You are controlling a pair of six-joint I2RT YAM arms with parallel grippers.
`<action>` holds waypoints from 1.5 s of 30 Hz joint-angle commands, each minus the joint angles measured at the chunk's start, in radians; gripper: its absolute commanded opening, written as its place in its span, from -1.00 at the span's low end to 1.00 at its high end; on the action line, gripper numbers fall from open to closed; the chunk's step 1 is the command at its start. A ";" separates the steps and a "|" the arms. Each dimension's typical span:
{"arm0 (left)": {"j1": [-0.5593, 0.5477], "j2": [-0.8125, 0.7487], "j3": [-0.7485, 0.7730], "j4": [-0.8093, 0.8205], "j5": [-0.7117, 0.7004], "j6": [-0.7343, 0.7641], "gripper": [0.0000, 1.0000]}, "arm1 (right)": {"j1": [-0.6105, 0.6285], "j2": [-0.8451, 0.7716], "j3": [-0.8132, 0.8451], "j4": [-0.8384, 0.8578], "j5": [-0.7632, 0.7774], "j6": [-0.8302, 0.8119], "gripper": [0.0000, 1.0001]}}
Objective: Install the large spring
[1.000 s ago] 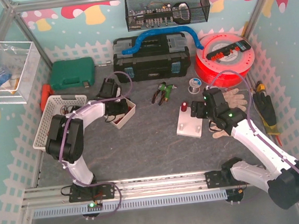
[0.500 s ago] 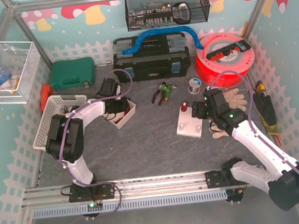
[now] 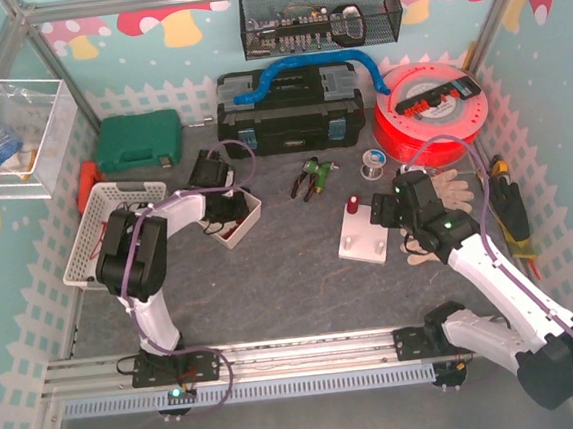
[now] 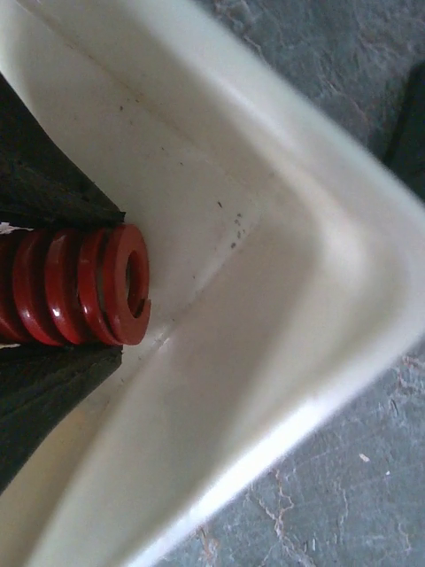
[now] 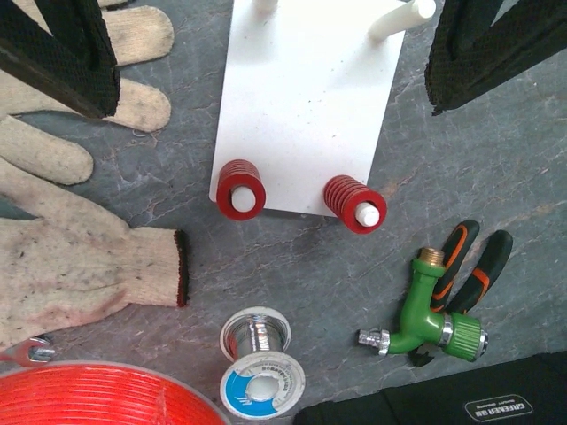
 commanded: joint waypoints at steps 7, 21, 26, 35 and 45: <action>-0.002 0.009 0.029 -0.016 -0.013 0.053 -0.51 | 0.000 -0.053 0.020 -0.073 0.040 0.001 0.85; -0.029 -0.262 0.061 0.001 -0.070 0.105 -0.67 | 0.000 0.075 0.207 -0.075 -0.260 -0.218 0.85; -0.078 -0.351 0.060 0.057 -0.021 0.184 -0.70 | -0.001 0.132 0.280 -0.081 -0.396 -0.208 0.82; -0.221 -0.548 -0.130 0.254 0.111 0.361 -0.76 | -0.004 0.346 0.537 -0.201 -0.569 -0.143 0.63; -0.363 -0.703 -0.391 0.581 0.159 0.536 -0.80 | 0.002 0.516 0.715 -0.237 -0.924 -0.078 0.28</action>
